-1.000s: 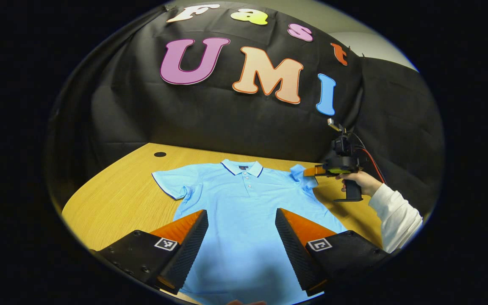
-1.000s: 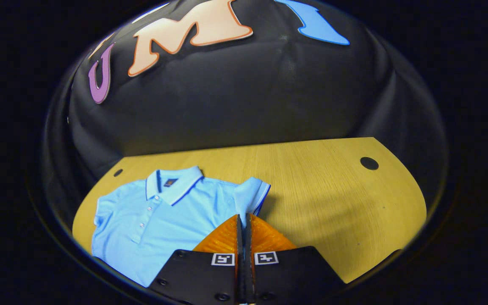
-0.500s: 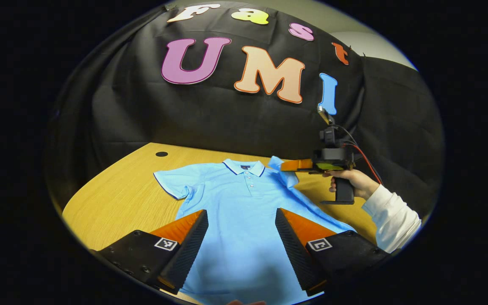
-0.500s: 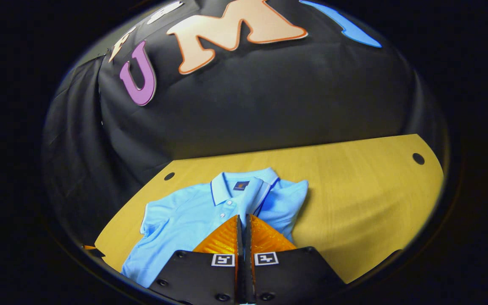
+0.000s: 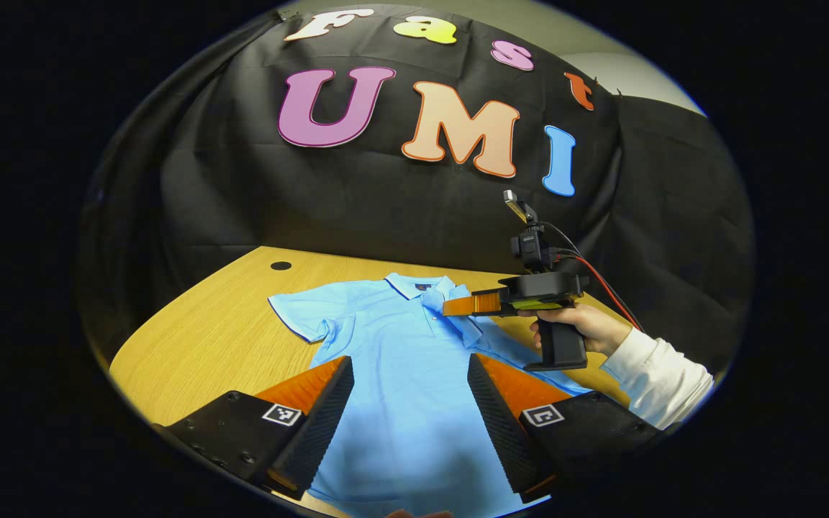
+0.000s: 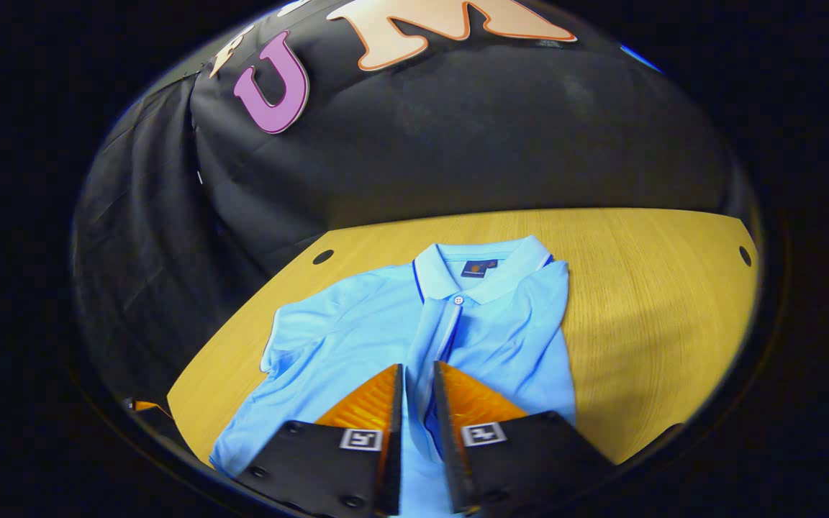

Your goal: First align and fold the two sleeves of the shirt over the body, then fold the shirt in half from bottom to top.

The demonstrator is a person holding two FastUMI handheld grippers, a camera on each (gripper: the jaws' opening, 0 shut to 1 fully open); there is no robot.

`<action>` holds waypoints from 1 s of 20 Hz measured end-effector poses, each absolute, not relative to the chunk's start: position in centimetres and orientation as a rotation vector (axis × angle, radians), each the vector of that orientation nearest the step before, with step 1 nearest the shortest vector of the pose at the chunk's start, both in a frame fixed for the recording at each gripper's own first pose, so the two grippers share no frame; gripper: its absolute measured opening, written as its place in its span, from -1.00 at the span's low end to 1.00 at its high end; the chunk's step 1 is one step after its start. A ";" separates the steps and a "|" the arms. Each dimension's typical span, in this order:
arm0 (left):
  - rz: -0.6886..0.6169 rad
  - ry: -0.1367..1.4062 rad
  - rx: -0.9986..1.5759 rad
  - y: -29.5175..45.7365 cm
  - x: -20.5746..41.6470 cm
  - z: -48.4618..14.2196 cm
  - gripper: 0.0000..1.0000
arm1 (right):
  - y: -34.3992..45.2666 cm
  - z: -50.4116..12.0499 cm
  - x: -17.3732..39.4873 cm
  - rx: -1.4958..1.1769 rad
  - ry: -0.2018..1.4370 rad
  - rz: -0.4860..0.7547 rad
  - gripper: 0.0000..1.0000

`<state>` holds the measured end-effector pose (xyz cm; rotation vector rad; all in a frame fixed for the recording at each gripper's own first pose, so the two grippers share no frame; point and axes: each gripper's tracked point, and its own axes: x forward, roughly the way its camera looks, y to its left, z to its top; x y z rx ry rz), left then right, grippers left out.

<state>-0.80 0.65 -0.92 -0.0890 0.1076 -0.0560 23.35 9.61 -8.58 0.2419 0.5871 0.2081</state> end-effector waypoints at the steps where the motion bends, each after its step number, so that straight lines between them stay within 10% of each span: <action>1: -0.053 0.105 -0.089 0.9 -1.0 -1.0 0.90 | 10.1 -8.1 23.0 0.243 0.586 0.228 -0.41; 4: -0.038 0.108 -0.091 1.2 -0.9 -1.0 0.90 | 11.6 -7.0 21.3 0.207 0.579 0.290 0.79; 20: 0.083 0.158 -0.087 6.6 2.0 -1.6 0.89 | 5.4 -3.9 5.4 0.078 0.363 0.251 0.95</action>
